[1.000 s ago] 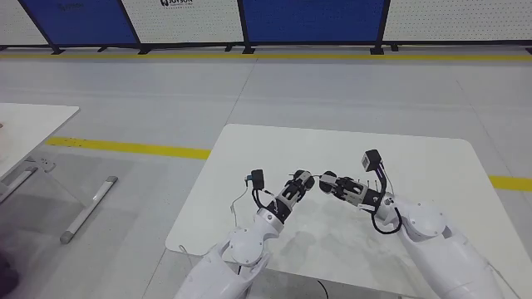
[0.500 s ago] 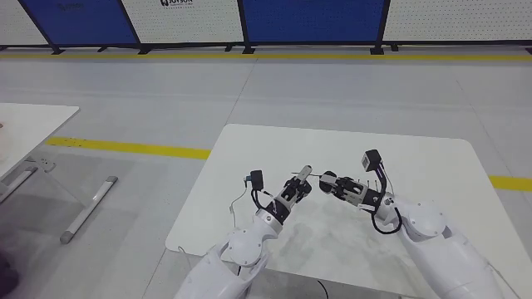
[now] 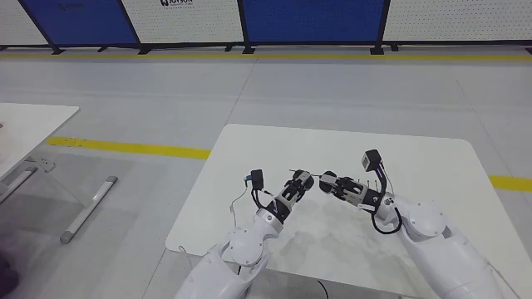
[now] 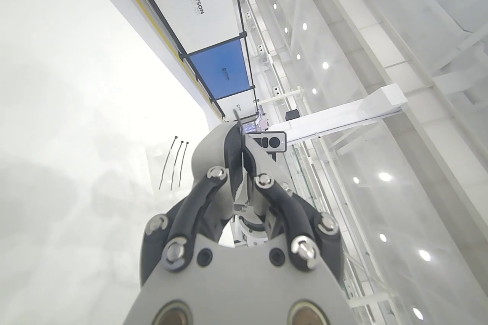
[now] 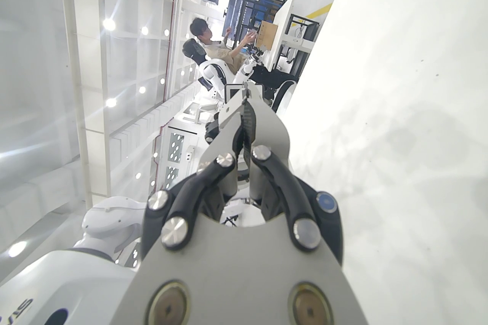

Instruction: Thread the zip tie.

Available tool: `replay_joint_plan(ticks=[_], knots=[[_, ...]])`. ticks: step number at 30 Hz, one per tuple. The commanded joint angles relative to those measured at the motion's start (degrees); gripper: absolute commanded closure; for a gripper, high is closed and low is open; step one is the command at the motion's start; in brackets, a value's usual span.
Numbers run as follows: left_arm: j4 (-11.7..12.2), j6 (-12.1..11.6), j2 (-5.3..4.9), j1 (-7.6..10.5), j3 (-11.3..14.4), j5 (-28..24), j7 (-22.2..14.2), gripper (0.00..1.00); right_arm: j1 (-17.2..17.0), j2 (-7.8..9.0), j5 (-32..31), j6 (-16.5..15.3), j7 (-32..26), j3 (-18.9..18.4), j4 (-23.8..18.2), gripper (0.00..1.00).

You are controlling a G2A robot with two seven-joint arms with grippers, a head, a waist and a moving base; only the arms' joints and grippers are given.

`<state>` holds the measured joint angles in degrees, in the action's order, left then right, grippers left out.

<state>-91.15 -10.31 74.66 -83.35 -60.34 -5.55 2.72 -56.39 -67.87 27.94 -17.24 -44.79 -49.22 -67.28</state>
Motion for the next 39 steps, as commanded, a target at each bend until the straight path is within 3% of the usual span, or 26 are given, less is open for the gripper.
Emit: replay_joint_plan(ticks=[1, 8, 9, 10, 19, 26, 28, 36, 39], knots=[[0.0, -0.1, 0.02, 0.02, 0.0, 0.1, 0.0, 1.0, 0.0, 0.0, 0.0, 0.0, 0.0, 0.0, 0.0, 1.0], [0.1, -0.2, 0.11, 0.05, 0.0, 0.9, 0.4, 1.0, -0.3, -0.02, 0.0, 0.2, 0.4, 0.0, -0.3, 1.0], [0.0, -0.2, 0.12, 0.0, 0.0, 1.0, 0.5, 1.0, -0.6, -0.04, -0.2, 0.7, 0.9, -0.1, -1.0, 0.45], [-0.1, -0.2, 0.12, -0.07, -0.1, 1.1, 0.6, 1.0, -0.8, -0.04, -0.1, 1.0, 1.0, -0.3, -1.3, 0.0], [-2.4, 0.0, -0.26, -1.89, -2.4, 0.3, 0.2, 1.0, -2.6, 0.66, 1.7, 2.9, -0.3, -4.5, -1.2, 0.0], [-6.4, -0.7, -1.55, -6.91, -7.0, 0.7, -4.5, 1.0, -5.7, 1.65, 1.3, 4.1, 0.1, -8.4, -2.3, 0.0], [-7.1, 0.0, -1.82, -8.13, -7.6, 1.3, -5.5, 1.0, -5.9, 1.71, 0.8, 4.8, 0.2, -8.6, -2.8, 0.0], [-7.2, -0.1, -1.81, -8.13, -7.5, 1.2, -5.7, 1.0, -5.9, 1.71, 0.8, 4.8, 0.2, -8.6, -2.8, 0.0], [-9.0, -1.9, -1.93, -8.87, -8.1, -0.1, -6.4, 1.0, -5.9, 1.71, 0.8, 4.8, 0.2, -8.6, -2.8, 0.0]])
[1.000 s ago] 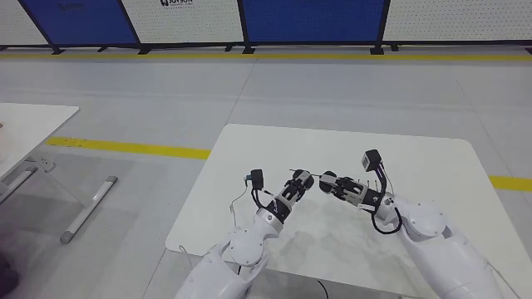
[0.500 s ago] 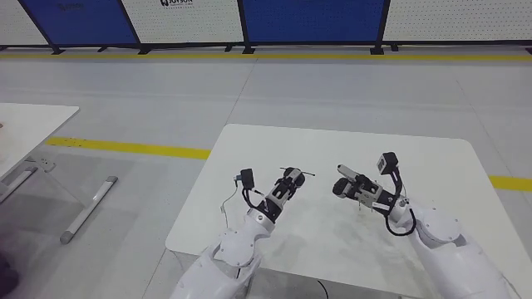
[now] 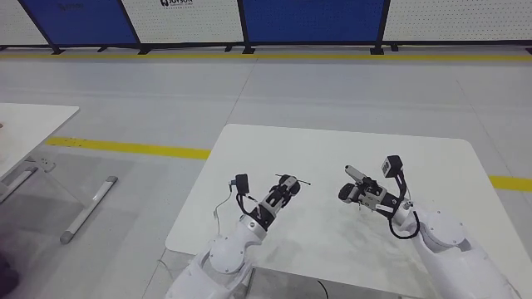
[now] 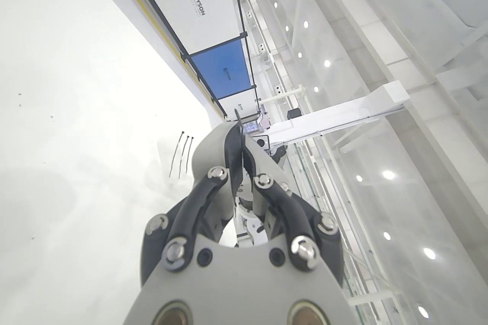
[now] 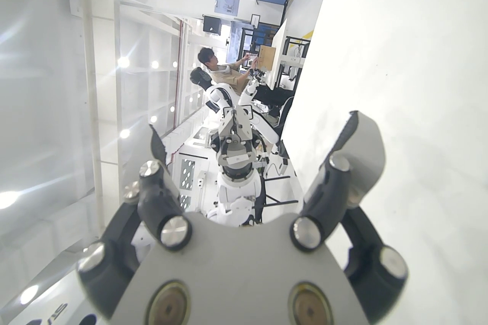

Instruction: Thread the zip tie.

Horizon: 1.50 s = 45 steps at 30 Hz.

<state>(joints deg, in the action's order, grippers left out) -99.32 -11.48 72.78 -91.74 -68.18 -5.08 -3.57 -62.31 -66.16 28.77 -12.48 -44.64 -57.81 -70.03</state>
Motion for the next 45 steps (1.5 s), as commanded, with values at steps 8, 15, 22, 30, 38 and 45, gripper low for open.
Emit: replay_joint_plan(ticks=[8, 15, 22, 30, 38, 45], knots=[[-14.6, -5.1, -1.21, -7.0, -6.8, -9.4, -6.5, 1.0, 0.0, 0.0, 0.0, 0.0, 0.0, 0.0, 0.0, 0.0], [-22.7, -5.8, -2.04, -11.32, -11.1, -16.3, -13.5, 1.0, 0.0, 0.0, 0.0, 0.0, 0.0, 0.0, 0.0, 0.0], [-23.7, -6.7, -2.18, -12.94, -11.3, -16.7, -13.4, 1.0, 0.0, 0.0, 0.0, 0.0, 0.0, 0.0, 0.0, 0.0], [-23.6, -6.9, -2.16, -12.93, -11.2, -16.5, -13.0, 1.0, 0.0, 0.0, 0.0, 0.0, 0.0, 0.0, 0.0, 0.0], [-16.5, -0.2, -1.79, -7.68, -6.7, -10.2, -9.4, 1.0, 0.0, 0.0, 0.0, 0.0, 0.0, 0.0, 0.0, 0.0], [-8.8, 2.9, -1.41, -4.18, -2.7, -6.6, -7.8, 1.0, 0.0, 0.0, 0.0, 0.0, 0.0, 0.0, 0.0, 0.0]])
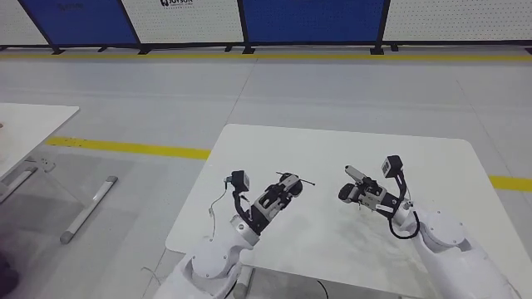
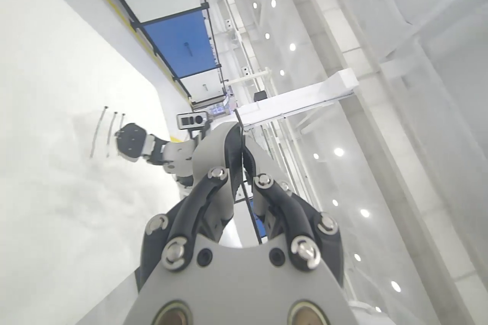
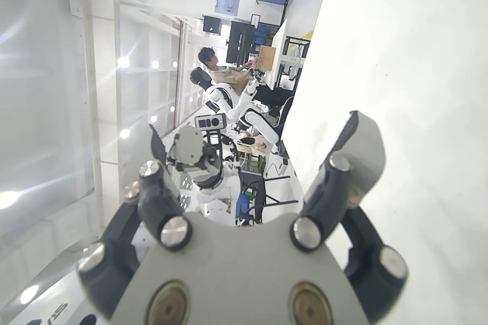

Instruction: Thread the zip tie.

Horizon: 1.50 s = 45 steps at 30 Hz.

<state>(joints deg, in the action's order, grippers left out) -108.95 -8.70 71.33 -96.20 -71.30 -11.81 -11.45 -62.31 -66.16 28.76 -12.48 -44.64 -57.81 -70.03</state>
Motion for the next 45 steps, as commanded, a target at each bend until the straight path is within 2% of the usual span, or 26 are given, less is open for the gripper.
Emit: replay_joint_plan(ticks=[1, 5, 7, 8, 17, 18, 20, 23, 26, 29, 31, 35, 38, 42, 45], knots=[[2.1, 0.2, 0.09, 0.61, 0.9, 0.3, 0.3, 1.0, 0.0, 0.0, 0.0, 0.0, 0.0, 0.0, 0.0, 0.0], [5.4, -0.1, 0.14, 1.28, 1.8, 1.6, 0.8, 1.0, 0.0, 0.0, 0.0, 0.0, 0.0, 0.0, 0.0, 0.0], [6.6, -0.2, 0.05, 1.55, 2.3, 4.7, 1.0, 1.0, 0.0, 0.0, 0.0, 0.0, 0.0, 0.0, 0.0, 0.0], [6.8, -0.6, 0.1, 1.58, 2.6, 5.4, 1.8, 1.0, 0.0, 0.0, 0.0, 0.0, 0.0, 0.0, 0.0, 0.0], [6.7, -0.5, 0.12, 1.63, 2.7, 5.2, 1.7, 1.0, 0.0, 0.0, 0.0, 0.0, 0.0, 0.0, 0.0, 0.0], [6.3, -0.2, 0.16, 1.97, 2.9, 4.7, 1.5, 1.0, 0.0, 0.0, 0.0, 0.0, 0.0, 0.0, 0.0, 0.0], [4.2, -1.6, 0.21, 2.05, 3.3, 5.3, 2.3, 1.0, 0.0, 0.0, 0.0, 0.0, 0.0, 0.0, 0.0, 0.0], [-0.3, -3.9, 0.13, 0.44, 3.2, 5.0, 3.2, 1.0, 0.0, 0.0, 0.0, 0.0, 0.0, 0.0, 0.0, 0.0], [-4.5, -5.0, -0.01, -1.26, 2.4, 3.5, 3.6, 1.0, 0.0, 0.0, 0.0, 0.0, 0.0, 0.0, 0.0, 0.0], [-6.8, -5.4, -0.19, -2.66, 1.7, 2.7, 3.3, 1.0, 0.0, 0.0, 0.0, 0.0, 0.0, 0.0, 0.0, 0.0], [-7.2, -5.5, -0.29, -3.16, 1.2, 2.6, 3.2, 1.0, 0.0, 0.0, 0.0, 0.0, 0.0, 0.0, 0.0, 0.0], [-5.1, -4.3, -0.35, -2.97, 1.0, 2.8, 3.7, 1.0, 0.0, 0.0, 0.0, 0.0, 0.0, 0.0, 0.0, 0.0], [-1.9, -3.2, -0.25, -1.73, 1.5, 4.2, 4.9, 1.0, 0.0, 0.0, 0.0, 0.0, 0.0, 0.0, 0.0, 0.0], [4.1, -2.0, 0.13, 0.71, 2.8, 7.2, 8.6, 1.0, 0.0, 0.0, 0.0, 0.0, 0.0, 0.0, 0.0, 0.0], [7.3, -1.8, 0.38, 2.12, 4.0, 9.6, 10.8, 1.0, 0.0, 0.0, 0.0, 0.0, 0.0, 0.0, 0.0, 0.0]])
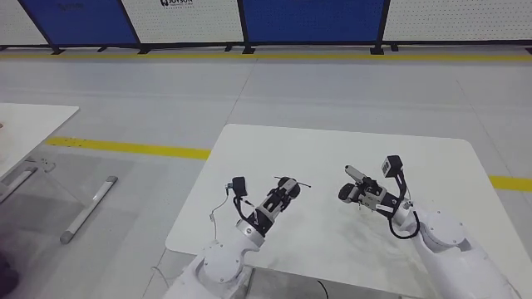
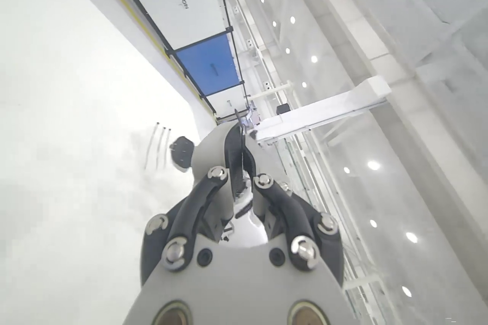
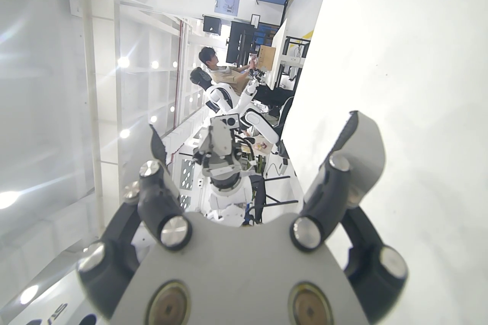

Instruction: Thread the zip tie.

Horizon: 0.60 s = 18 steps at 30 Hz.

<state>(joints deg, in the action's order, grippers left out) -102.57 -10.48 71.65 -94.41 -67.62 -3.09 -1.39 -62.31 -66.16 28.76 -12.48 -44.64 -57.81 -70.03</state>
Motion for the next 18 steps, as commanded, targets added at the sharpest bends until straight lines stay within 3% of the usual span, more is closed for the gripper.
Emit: replay_joint_plan(ticks=[1, 8, 18], knots=[[2.2, 0.1, 0.17, 0.77, 1.1, 1.3, 0.7, 1.0, 0.0, 0.0, 0.0, 0.0, 0.0, 0.0, 0.0, 0.0], [6.5, 0.1, 0.5, 3.22, 2.4, -0.9, -1.0, 1.0, 0.0, 0.0, 0.0, 0.0, 0.0, 0.0, 0.0, 0.0], [6.8, 0.0, 0.62, 3.35, 2.9, -1.4, -0.5, 1.0, 0.0, 0.0, 0.0, 0.0, 0.0, 0.0, 0.0, 0.0]])
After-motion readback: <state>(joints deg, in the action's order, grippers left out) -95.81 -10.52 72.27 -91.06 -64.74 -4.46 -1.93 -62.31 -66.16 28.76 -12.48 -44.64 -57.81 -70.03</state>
